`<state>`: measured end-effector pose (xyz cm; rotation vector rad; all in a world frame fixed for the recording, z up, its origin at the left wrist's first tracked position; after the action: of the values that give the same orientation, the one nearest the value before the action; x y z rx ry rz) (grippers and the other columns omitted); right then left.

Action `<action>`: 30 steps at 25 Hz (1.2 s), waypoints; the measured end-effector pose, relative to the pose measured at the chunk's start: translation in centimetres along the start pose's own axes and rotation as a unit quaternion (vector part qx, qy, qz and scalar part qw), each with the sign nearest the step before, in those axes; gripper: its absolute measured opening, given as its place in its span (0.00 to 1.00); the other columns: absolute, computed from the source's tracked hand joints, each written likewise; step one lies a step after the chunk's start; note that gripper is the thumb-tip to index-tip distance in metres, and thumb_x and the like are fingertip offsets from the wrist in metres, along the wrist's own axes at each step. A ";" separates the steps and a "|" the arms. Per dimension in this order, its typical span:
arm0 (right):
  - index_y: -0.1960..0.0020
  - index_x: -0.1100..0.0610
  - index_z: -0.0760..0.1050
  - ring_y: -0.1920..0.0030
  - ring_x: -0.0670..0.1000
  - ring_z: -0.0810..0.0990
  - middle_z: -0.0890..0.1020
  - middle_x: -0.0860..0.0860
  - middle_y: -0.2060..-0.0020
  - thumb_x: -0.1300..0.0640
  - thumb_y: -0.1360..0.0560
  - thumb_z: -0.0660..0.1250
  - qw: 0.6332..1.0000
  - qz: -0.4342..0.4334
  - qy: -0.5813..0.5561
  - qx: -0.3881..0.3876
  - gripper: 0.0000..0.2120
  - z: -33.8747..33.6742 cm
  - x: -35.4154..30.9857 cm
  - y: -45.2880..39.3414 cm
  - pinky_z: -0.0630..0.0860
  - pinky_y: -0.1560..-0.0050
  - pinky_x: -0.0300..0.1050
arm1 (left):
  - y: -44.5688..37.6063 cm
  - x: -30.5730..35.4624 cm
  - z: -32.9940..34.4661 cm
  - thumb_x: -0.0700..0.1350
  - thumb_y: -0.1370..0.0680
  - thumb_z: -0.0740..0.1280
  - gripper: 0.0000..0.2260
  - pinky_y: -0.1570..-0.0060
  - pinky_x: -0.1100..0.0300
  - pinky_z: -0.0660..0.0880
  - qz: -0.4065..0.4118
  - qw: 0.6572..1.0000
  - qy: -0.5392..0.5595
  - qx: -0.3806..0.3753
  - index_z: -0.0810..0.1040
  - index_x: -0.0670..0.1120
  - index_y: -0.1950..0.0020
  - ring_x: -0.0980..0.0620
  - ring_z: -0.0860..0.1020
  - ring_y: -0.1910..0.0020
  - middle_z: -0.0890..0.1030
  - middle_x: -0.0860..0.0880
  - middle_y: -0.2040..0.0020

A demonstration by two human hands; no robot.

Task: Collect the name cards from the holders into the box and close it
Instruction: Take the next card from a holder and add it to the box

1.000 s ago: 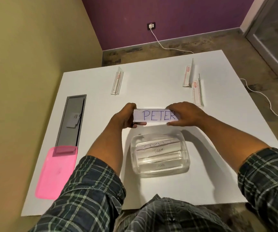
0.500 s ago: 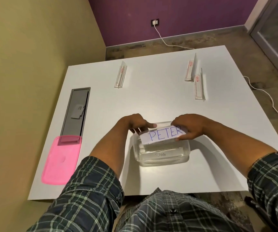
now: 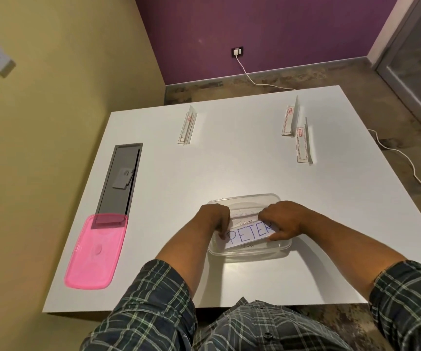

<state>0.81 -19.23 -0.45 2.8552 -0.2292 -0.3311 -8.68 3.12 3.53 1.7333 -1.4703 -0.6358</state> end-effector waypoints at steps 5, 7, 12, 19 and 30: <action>0.51 0.51 0.70 0.56 0.54 0.79 0.79 0.46 0.55 0.34 0.31 0.69 0.998 0.042 -0.003 -0.043 0.22 0.3 -0.7 0.0 0.72 0.60 0.47 | 0.2 0.7 1.5 0.48 0.30 0.75 0.15 0.49 0.53 0.78 -0.012 0.988 -0.131 0.075 0.82 0.48 0.44 0.46 0.82 0.46 0.83 0.48 0.46; 0.51 0.52 0.70 0.56 0.54 0.79 0.80 0.47 0.54 0.35 0.31 0.71 0.998 0.048 -0.003 -0.049 0.23 -0.1 -0.9 0.0 0.72 0.60 0.47 | 0.4 0.8 1.7 0.48 0.28 0.73 0.12 0.50 0.55 0.77 -0.006 0.985 -0.147 0.095 0.82 0.48 0.46 0.46 0.82 0.47 0.84 0.48 0.46; 0.49 0.53 0.70 0.54 0.55 0.79 0.80 0.48 0.53 0.38 0.32 0.73 0.996 0.065 -0.004 -0.066 0.24 -0.7 -1.3 0.0 0.70 0.59 0.47 | 0.9 1.4 1.8 0.48 0.26 0.69 0.05 0.52 0.57 0.75 0.004 0.978 -0.181 0.104 0.79 0.49 0.53 0.46 0.82 0.48 0.84 0.48 0.47; 0.47 0.53 0.70 0.52 0.55 0.80 0.81 0.49 0.52 0.43 0.29 0.73 0.988 0.083 0.006 -0.132 0.20 -0.2 -2.4 -0.9 0.69 0.60 0.45 | 0.5 1.4 2.6 0.50 0.27 0.74 0.14 0.58 0.58 0.71 0.007 0.965 -0.233 0.120 0.81 0.48 0.44 0.47 0.82 0.48 0.83 0.49 0.46; 0.44 0.55 0.73 0.49 0.57 0.80 0.82 0.53 0.49 0.45 0.25 0.69 0.983 0.058 0.067 -0.160 0.16 0.2 -2.5 -1.7 0.67 0.58 0.45 | 0.4 1.1 2.8 0.51 0.32 0.79 0.20 0.56 0.55 0.77 0.035 0.965 -0.236 0.110 0.82 0.44 0.44 0.45 0.83 0.49 0.83 0.46 0.46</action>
<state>-1.47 -17.20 -0.60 2.5216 -0.2872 -0.1371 -10.82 1.35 2.30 1.7596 -1.9860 -0.9232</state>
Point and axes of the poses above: each hand's wrist, its own y-axis away from the middle knuckle, its own z-axis out of the palm, x = y × z, the point moved 1 cm from there along -y, towards the middle knuckle
